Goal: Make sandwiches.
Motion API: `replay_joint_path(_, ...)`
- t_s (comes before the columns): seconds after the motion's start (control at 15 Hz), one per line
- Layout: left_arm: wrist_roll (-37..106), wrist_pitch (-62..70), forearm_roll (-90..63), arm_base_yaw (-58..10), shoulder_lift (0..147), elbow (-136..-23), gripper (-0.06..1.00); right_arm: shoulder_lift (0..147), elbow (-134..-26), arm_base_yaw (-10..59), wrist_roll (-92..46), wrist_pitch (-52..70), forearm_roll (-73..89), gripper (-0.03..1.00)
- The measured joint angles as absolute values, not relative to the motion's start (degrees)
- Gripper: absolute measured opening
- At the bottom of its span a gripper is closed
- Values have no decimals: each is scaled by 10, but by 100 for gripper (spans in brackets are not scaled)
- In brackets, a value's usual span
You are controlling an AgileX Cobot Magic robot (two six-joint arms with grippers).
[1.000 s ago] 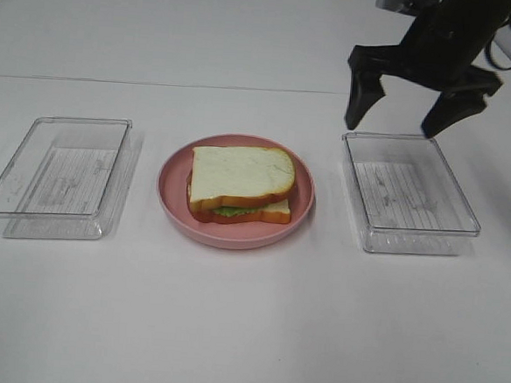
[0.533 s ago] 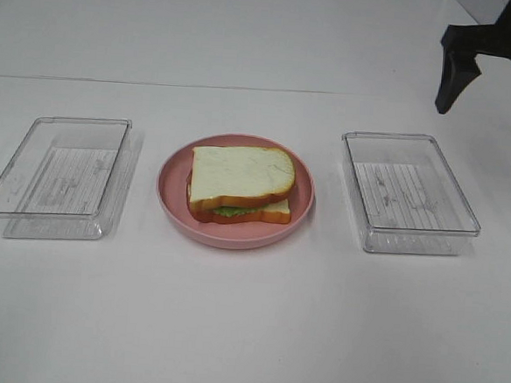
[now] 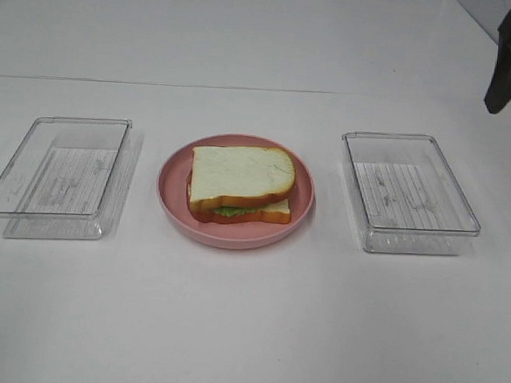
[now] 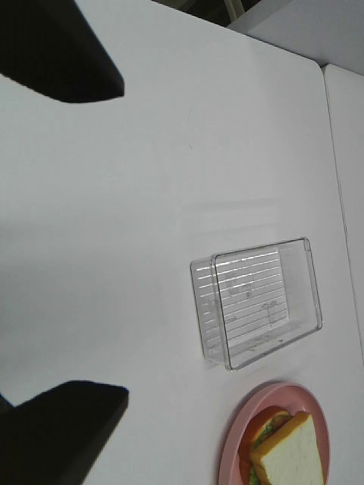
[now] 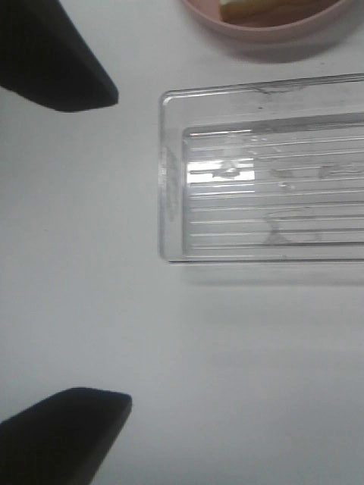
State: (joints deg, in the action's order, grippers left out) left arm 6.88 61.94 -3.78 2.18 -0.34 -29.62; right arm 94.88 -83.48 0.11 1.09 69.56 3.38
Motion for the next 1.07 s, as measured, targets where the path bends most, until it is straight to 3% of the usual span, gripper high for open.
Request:
replay_joint_path(0.13,69,619,-38,22,-3,-296,91,851,-744,1,15,696,34,94)
replay_joint_path(0.2,69,619,-38,22,-3,-296,91,717,-653,1,26,697,34,94)
replay_joint_path(0.53,69,619,-38,22,-3,-296,91,456,-494,1,32,683,34,94)
replay_joint_path(1.07,69,619,-38,22,-3,-296,91,102,-350,1,27,672,37,94)
